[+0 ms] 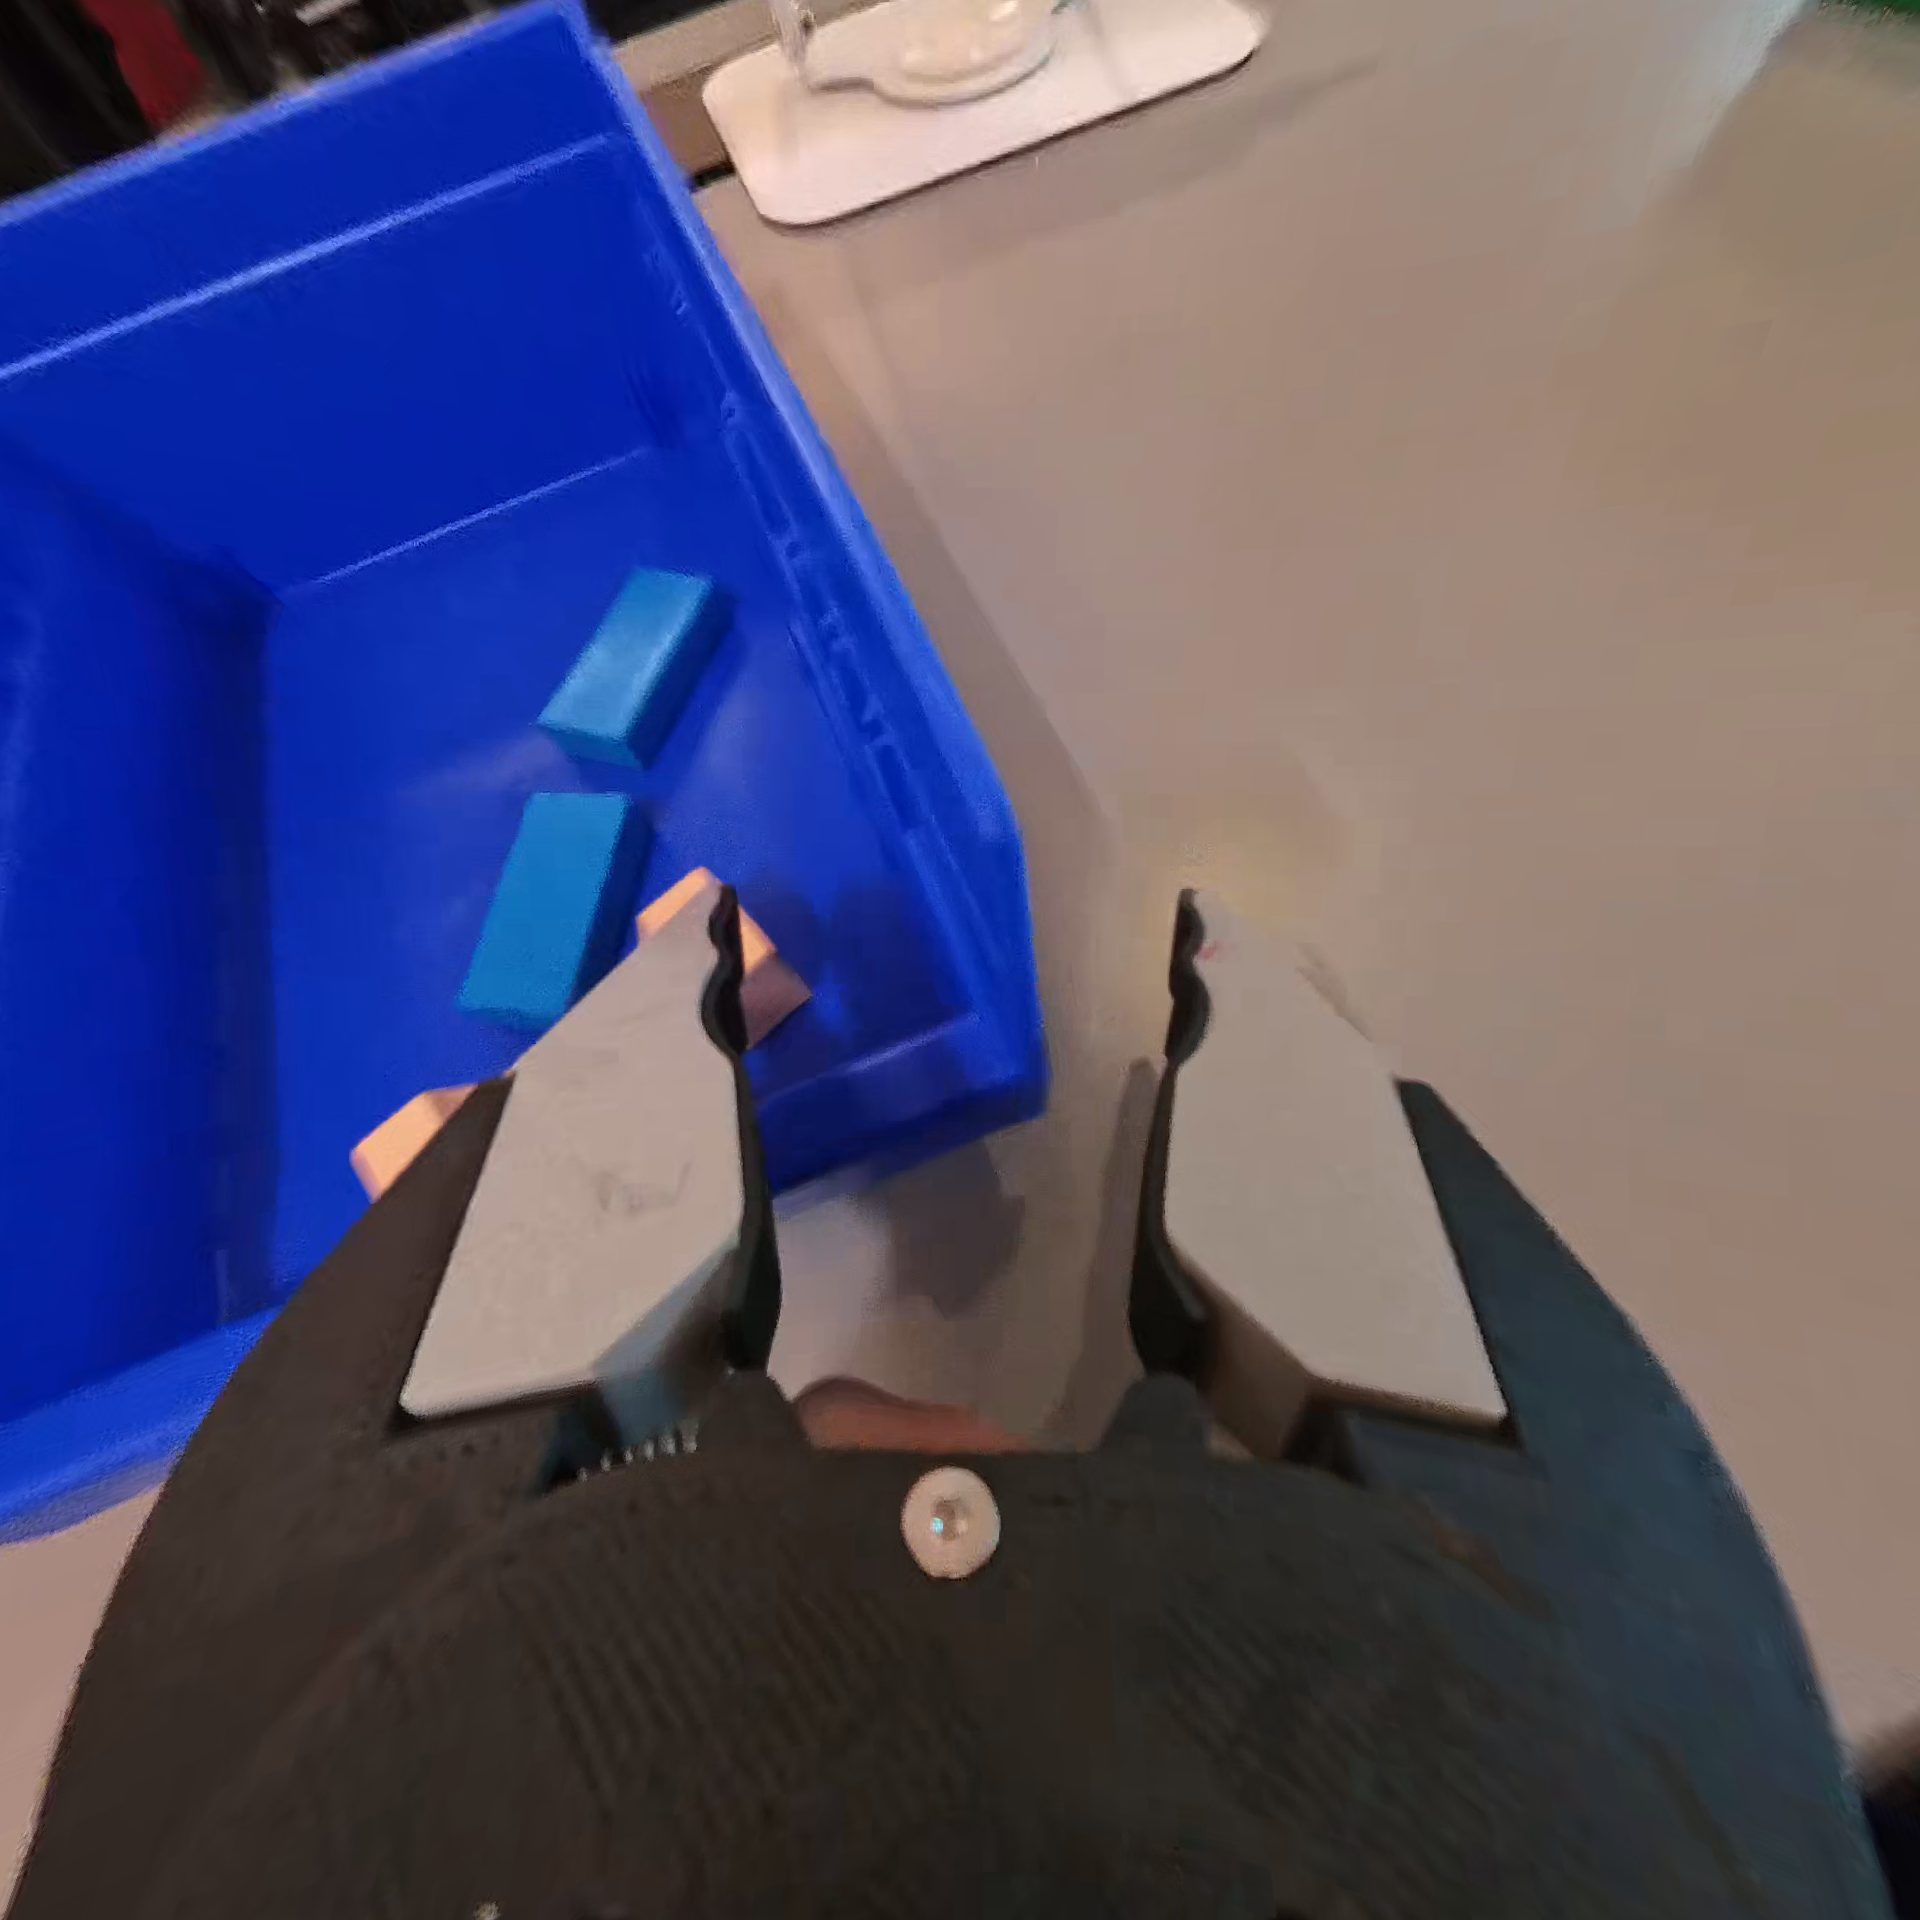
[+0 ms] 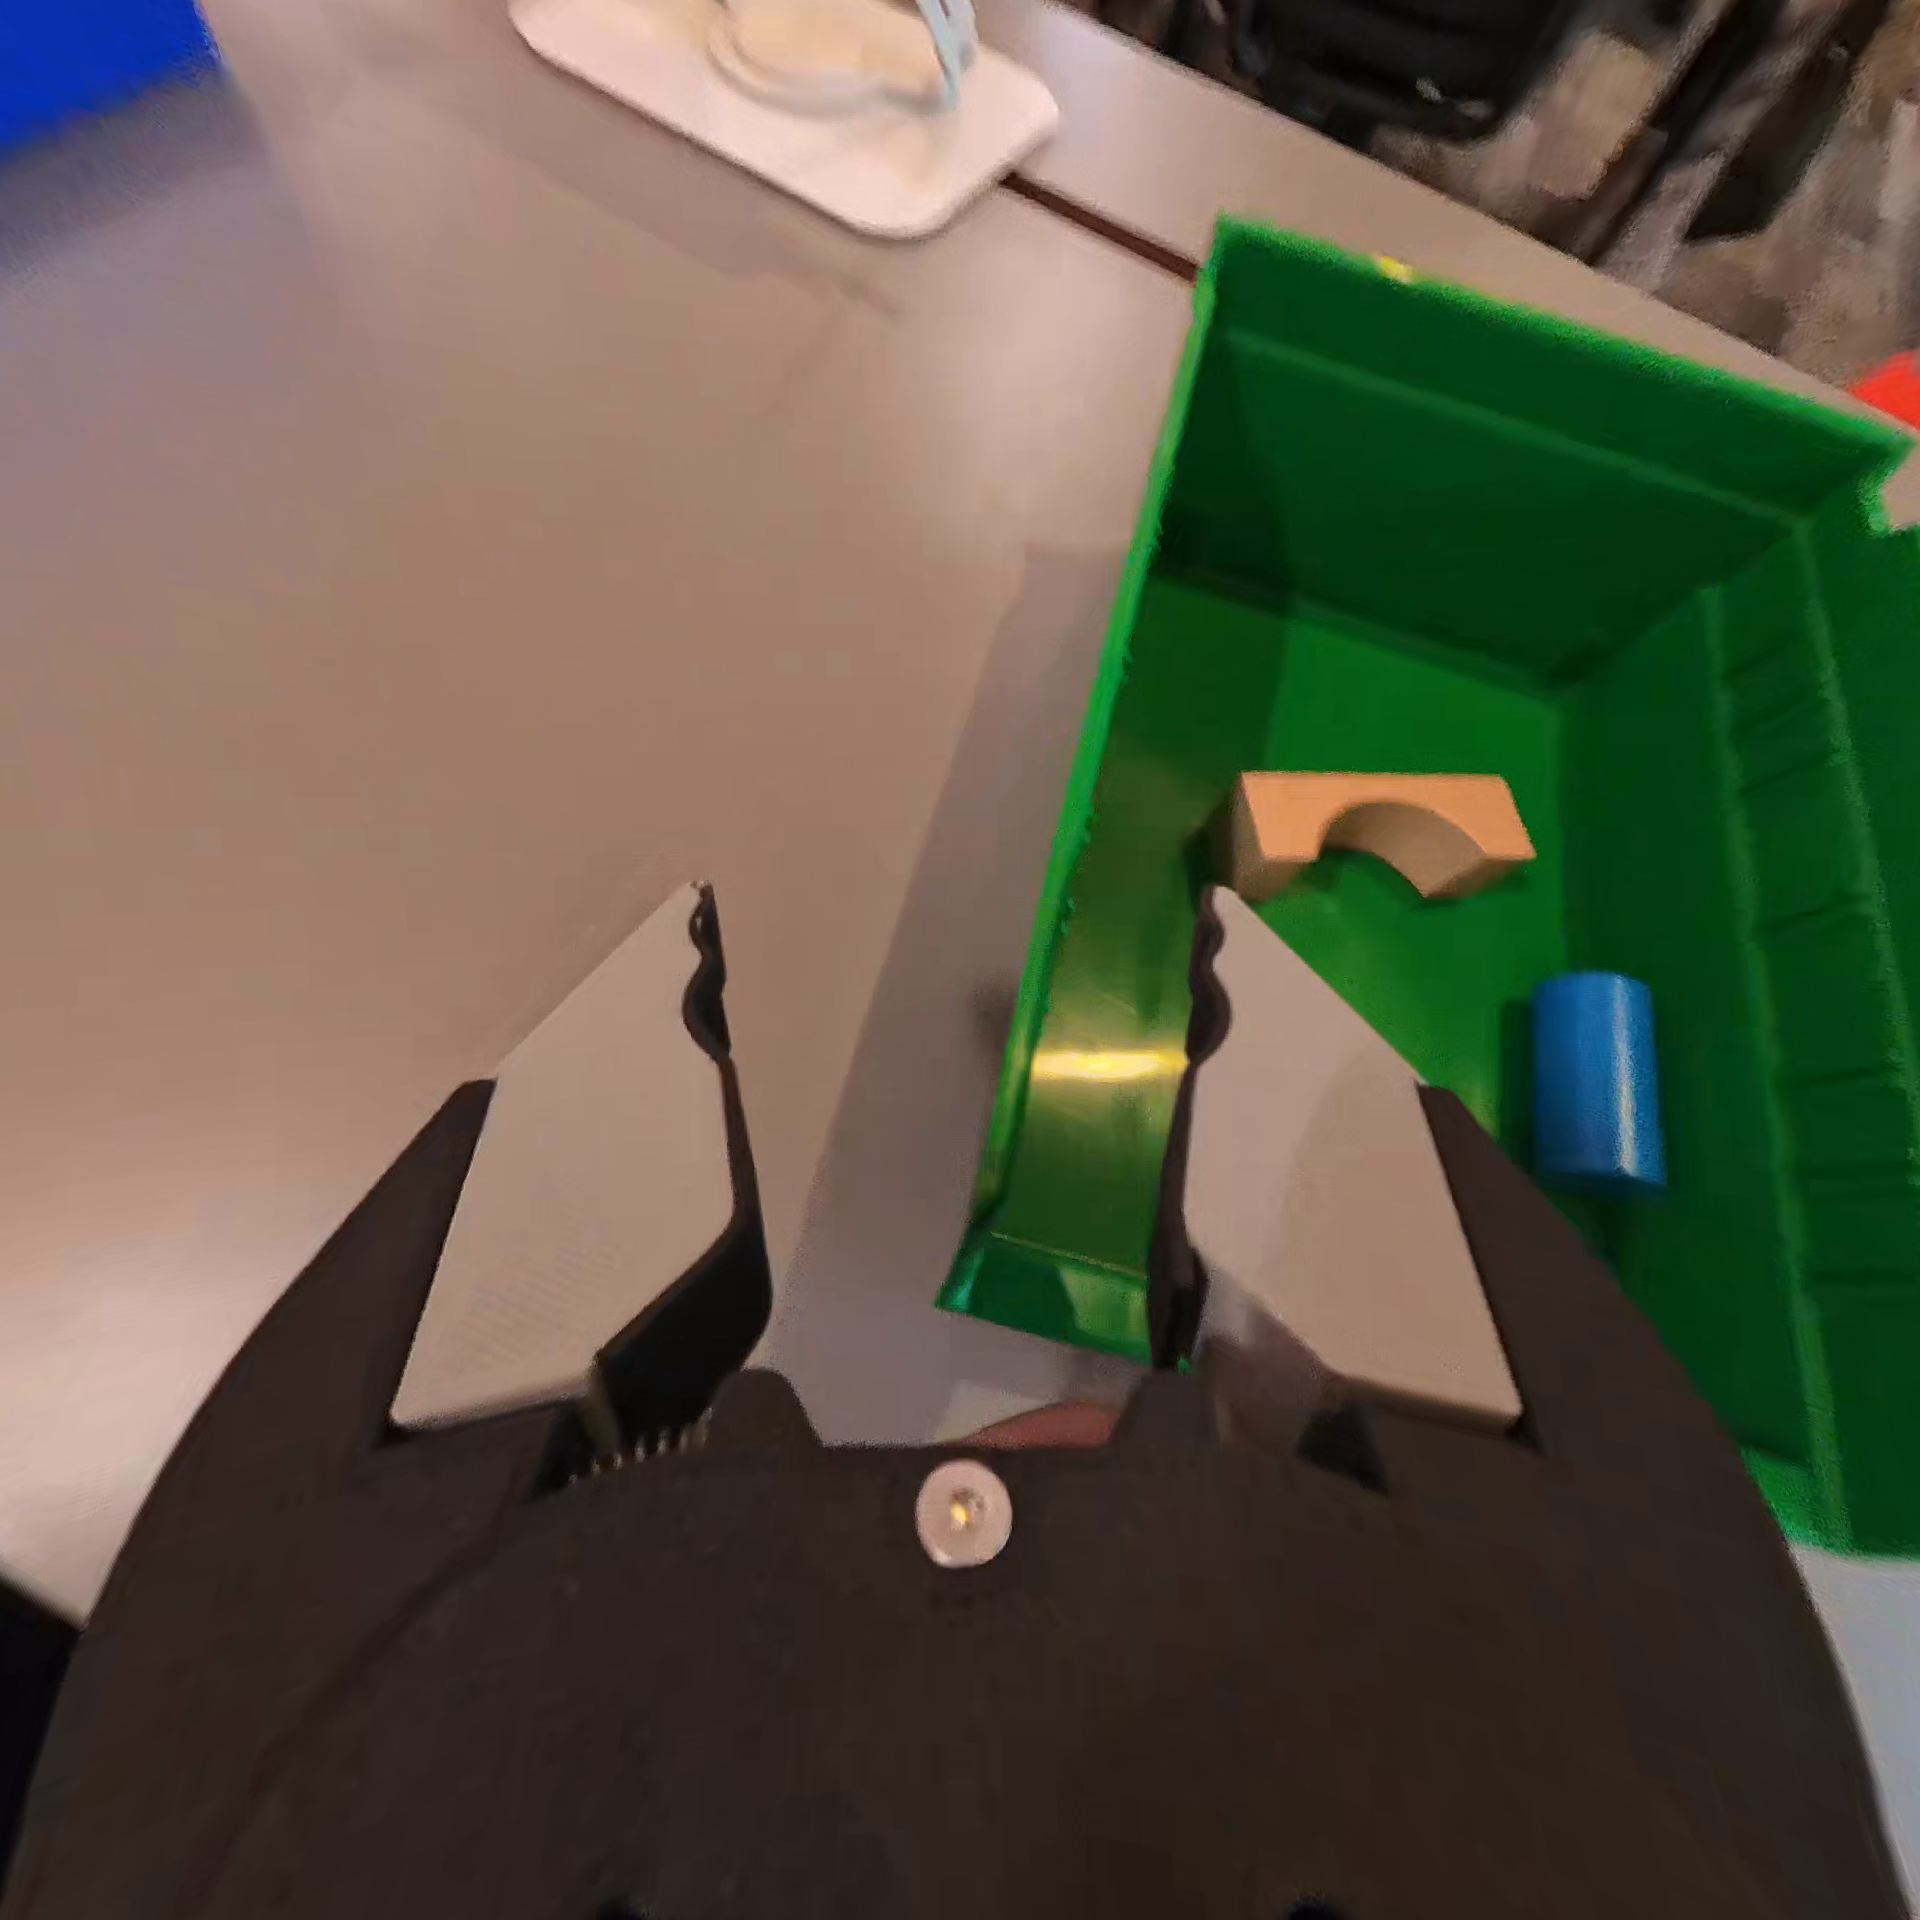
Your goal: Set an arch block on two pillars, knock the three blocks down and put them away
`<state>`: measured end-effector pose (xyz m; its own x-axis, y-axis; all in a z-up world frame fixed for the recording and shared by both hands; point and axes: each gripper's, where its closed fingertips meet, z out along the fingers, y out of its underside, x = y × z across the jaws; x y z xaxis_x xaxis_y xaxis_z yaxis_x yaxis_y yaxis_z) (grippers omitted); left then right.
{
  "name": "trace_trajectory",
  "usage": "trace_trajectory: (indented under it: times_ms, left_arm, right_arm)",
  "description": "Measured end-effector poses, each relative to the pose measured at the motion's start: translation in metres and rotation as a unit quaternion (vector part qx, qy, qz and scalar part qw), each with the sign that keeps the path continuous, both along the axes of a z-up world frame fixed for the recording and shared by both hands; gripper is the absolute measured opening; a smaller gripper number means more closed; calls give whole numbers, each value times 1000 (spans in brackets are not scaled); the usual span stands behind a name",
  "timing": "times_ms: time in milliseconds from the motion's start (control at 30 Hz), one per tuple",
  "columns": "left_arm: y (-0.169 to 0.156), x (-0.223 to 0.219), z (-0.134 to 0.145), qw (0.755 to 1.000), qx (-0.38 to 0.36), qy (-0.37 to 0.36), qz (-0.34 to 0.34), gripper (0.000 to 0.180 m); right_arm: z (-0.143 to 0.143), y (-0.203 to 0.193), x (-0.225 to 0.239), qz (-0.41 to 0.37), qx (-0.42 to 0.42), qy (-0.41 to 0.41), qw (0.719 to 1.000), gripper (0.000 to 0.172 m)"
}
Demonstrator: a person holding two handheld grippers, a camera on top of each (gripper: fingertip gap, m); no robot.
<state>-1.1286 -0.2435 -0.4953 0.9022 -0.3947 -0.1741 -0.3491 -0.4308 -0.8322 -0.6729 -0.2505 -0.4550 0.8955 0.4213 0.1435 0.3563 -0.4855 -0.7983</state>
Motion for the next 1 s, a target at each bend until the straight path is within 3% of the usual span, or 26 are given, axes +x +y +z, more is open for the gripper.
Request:
trace_trajectory:
  times_ms: [33, 100, 167, 200, 300, 533, 867, 1000]
  left_arm:
    - [10, -4, 5, 999, 30, 20, 19, 73]
    - [18, -1, 9, 997, 41, 61, 19, 22]
    - [22, -7, 14, 992, 49, 105, 39, 8]
    - [24, -12, 17, 992, 54, 102, 43, 4]
    - [21, -27, 29, 997, 64, 2, 37, 1]
    - [9, -54, 71, 991, 117, -15, 68, 2]
    - [-6, -77, 119, 979, 186, -42, 76, 3]
    - [-15, -92, 136, 973, 207, -53, 88, 4]
  right_arm:
    - [-9, 3, 8, -24, -4, -29, 999, 85]
    - [-23, 7, 24, -60, -6, -84, 995, 63]
    - [-36, 7, 28, -56, -14, -103, 993, 17]
    - [-37, 8, 25, -56, -7, -91, 994, 5]
    - [-36, 2, 13, -54, 2, -57, 997, 2]
    - [-32, -20, -79, -5, -2, -27, 1000, 2]
    - [-35, -36, -312, 136, -32, 16, 990, 24]
    - [-31, -39, -420, 229, -36, 29, 972, 43]
